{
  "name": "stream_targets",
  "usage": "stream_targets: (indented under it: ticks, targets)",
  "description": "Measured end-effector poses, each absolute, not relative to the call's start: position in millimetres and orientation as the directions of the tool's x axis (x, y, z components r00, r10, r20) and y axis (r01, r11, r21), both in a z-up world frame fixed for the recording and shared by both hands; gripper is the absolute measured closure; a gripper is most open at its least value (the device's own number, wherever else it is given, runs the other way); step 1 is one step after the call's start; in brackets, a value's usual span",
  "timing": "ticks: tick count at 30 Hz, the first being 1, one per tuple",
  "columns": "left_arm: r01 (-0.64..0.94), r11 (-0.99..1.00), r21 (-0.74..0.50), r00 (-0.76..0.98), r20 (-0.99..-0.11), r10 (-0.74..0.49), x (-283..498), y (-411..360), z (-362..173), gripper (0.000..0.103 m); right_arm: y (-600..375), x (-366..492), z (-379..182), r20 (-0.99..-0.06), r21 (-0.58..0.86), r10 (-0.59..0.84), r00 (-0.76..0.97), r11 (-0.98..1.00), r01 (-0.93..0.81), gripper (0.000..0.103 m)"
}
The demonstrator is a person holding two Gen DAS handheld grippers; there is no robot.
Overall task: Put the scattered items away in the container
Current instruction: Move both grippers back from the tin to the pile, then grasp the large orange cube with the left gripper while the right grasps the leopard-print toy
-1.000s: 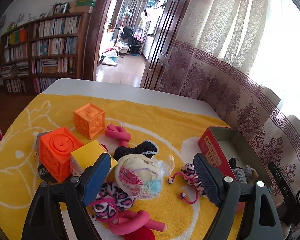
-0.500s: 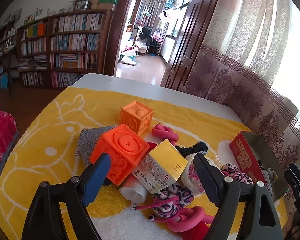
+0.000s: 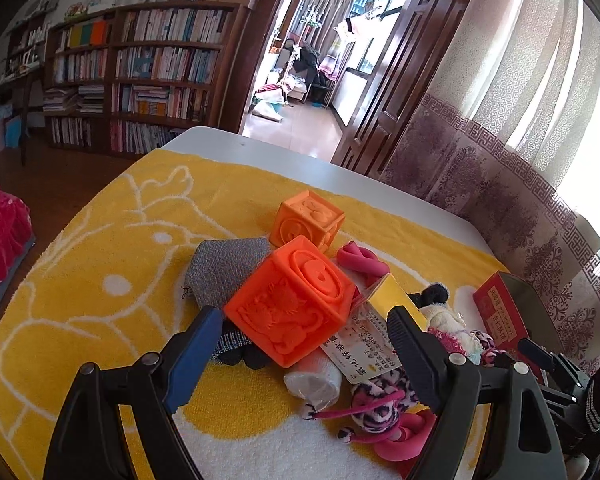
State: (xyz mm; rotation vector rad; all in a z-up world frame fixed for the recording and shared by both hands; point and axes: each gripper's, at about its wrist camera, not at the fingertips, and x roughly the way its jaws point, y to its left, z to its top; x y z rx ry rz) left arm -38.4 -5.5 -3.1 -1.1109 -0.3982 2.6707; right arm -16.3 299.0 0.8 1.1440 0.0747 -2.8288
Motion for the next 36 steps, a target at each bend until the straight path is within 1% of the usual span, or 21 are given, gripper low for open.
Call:
stream_targets:
  ticks: [3, 6, 10, 15, 22, 26, 30, 32, 34, 36]
  targets:
    - [-0.094, -0.947, -0.307, -0.693, -0.663, 0.283, -38, -6, -3, 0.017, 299, -21, -6, -0.718, -0.023, -0.042, -0.694, -0.996, 0.085, 0.03]
    - [-0.107, -0.946, -0.307, -0.688, -0.664, 0.293, -39, -5, -4, 0.017, 299, -25, -14, -0.736, -0.036, -0.019, -0.676, -0.997, 0.067, 0.03]
    - [-0.121, -0.951, -0.284, -0.687, -0.667, 0.287, -40, -3, -6, 0.017, 293, -23, -18, -0.733, -0.086, 0.018, -0.68, -0.994, 0.067, 0.03]
    - [-0.129, -0.973, -0.189, -0.697, -0.681, 0.225, -40, 5, -12, 0.017, 292, -21, -18, -0.726, -0.093, 0.02, -0.688, -0.993, 0.069, 0.03]
    - [-0.149, -0.982, -0.114, -0.678, -0.711, 0.185, -50, 9, -22, 0.017, 288, -19, -18, -0.723, -0.111, 0.032, -0.69, -0.991, 0.07, 0.03]
    - [-0.203, -0.979, -0.027, -0.655, -0.74, 0.156, -59, 16, -25, 0.017, 288, -19, -18, -0.723, -0.11, 0.03, -0.691, -0.991, 0.072, 0.03]
    - [-0.267, -0.963, 0.042, -0.65, -0.745, 0.148, -70, 23, -25, 0.017, 286, -19, -19, -0.725, -0.122, 0.039, -0.687, -0.99, 0.072, 0.03]
    - [-0.279, -0.96, 0.033, -0.646, -0.746, 0.162, -76, 25, -26, 0.017, 286, -19, -19, -0.725, -0.123, 0.04, -0.687, -0.99, 0.072, 0.03]
    - [-0.286, -0.958, -0.007, -0.636, -0.746, 0.196, -80, 24, -30, 0.017, 286, -19, -19, -0.724, -0.121, 0.038, -0.689, -0.99, 0.072, 0.031]
    - [-0.277, -0.961, -0.02, -0.635, -0.746, 0.199, -82, 23, -35, 0.017, 288, -19, -19, -0.72, -0.123, 0.048, -0.692, -0.991, 0.059, 0.036]
